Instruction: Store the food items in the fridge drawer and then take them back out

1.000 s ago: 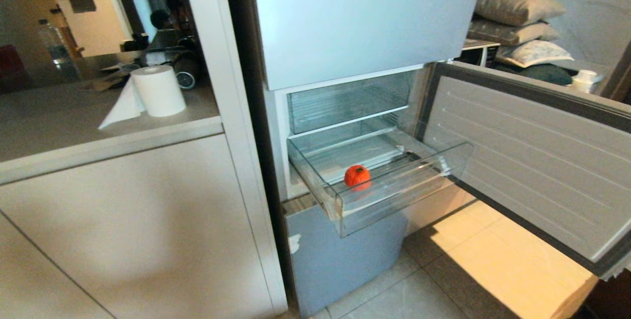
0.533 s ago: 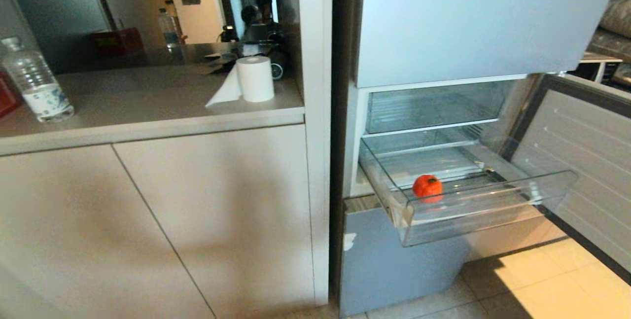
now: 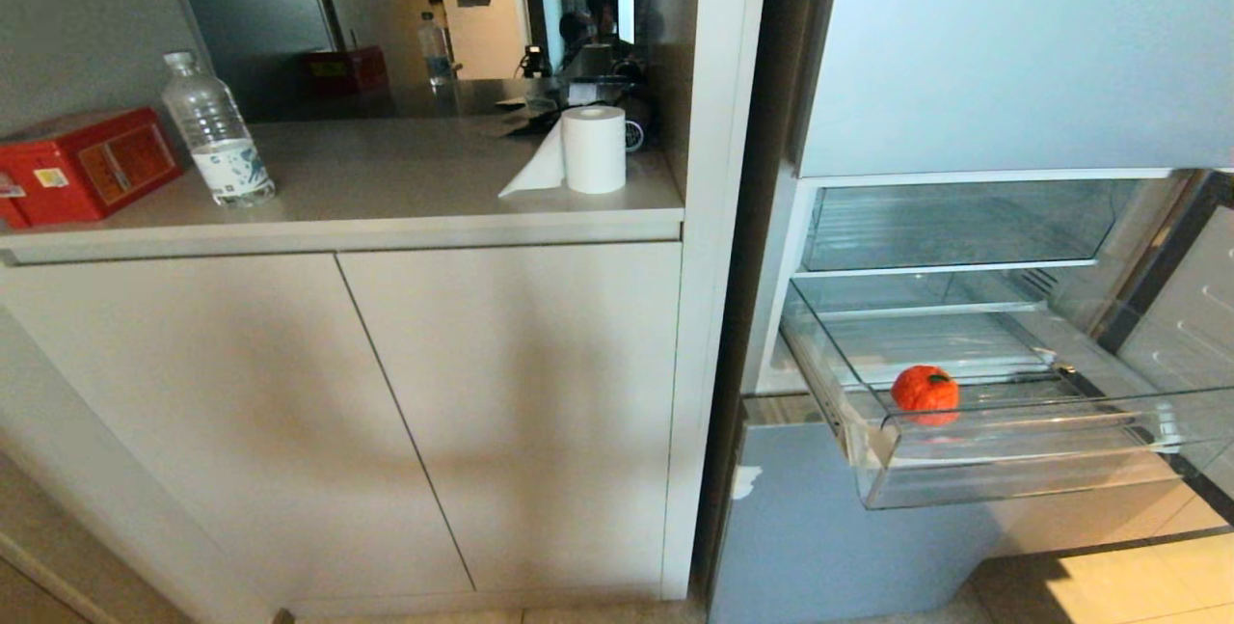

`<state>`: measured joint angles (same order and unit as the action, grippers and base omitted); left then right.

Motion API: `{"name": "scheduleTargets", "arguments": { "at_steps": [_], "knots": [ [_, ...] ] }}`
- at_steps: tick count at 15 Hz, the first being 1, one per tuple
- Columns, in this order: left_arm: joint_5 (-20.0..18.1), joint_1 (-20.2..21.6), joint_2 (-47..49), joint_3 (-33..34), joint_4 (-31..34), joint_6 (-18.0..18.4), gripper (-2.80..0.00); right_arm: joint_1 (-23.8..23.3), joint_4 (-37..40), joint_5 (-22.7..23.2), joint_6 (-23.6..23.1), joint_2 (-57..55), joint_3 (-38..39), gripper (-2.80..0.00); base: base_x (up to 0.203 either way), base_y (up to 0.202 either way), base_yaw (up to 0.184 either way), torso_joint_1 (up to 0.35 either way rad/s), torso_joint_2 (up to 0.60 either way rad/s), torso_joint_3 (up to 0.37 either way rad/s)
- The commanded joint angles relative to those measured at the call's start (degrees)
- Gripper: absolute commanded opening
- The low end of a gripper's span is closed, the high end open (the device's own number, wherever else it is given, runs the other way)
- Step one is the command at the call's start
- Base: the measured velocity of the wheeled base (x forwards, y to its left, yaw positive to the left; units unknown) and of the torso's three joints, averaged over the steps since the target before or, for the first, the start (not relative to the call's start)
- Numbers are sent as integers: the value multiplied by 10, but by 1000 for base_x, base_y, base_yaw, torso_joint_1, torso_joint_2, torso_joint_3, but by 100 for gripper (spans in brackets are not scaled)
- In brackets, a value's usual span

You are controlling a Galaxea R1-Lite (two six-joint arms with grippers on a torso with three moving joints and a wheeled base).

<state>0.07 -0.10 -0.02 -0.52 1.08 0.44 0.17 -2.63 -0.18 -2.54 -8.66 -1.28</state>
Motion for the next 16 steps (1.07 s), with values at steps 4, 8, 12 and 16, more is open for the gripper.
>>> {"name": "scheduleTargets", "arguments": {
  "at_steps": [4, 8, 12, 16],
  "knots": [
    [0, 0, 0, 0, 0, 0, -280, 4, -50, 4, 29, -406, -143, -280, 0, 0, 0, 0, 0, 0],
    [0, 0, 0, 0, 0, 0, -280, 2, -126, 4, 50, -683, -292, -280, 0, 0, 0, 0, 0, 0],
    [0, 0, 0, 0, 1, 0, -280, -23, -189, -9, 66, -908, -448, -280, 0, 0, 0, 0, 0, 0],
    [0, 0, 0, 0, 0, 0, -280, -59, -214, -18, 77, -1026, -545, -280, 0, 0, 0, 0, 0, 0]
  ]
}}
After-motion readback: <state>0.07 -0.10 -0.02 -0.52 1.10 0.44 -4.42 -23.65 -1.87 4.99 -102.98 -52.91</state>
